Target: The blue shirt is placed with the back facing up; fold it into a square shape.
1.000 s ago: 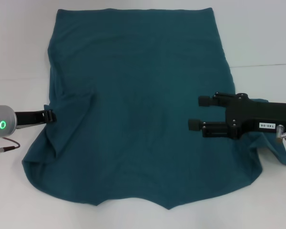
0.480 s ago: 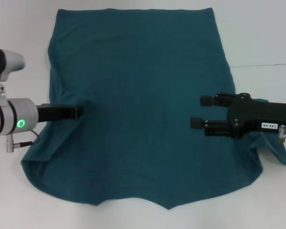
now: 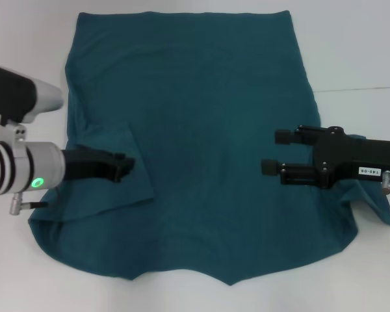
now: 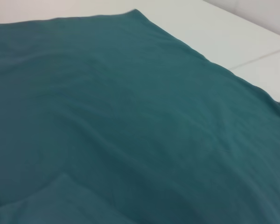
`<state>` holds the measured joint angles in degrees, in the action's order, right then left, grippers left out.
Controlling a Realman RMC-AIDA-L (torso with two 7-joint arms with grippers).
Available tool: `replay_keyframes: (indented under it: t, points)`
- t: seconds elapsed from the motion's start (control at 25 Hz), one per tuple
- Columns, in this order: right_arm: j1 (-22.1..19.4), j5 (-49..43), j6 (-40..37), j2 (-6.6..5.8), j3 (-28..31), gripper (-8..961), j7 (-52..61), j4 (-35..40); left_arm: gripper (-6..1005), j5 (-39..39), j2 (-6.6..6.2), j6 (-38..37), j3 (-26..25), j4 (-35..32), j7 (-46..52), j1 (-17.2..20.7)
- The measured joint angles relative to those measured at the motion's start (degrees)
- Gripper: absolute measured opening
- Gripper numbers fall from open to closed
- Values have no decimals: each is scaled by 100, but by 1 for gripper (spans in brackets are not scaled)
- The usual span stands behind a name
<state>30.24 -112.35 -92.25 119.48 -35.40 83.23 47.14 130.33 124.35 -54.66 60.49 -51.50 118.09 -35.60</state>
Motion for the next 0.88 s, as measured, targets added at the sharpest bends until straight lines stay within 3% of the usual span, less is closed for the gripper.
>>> replay_keyframes:
  t: [0.2, 0.6, 0.88]
  points:
    - [-5, 19, 0, 5, 12, 835, 0, 9, 169, -29, -14, -3, -188, -517, 349, 406]
    - [-10, 68, -12, -4, 16, 835, 0, 32, 589, 413, -16, -343, -558, -1104, 922, 1038]
    - [-9, 68, -24, 0, 16, 834, -71, 33, 628, 490, -9, -147, -568, -1064, 888, 1124]
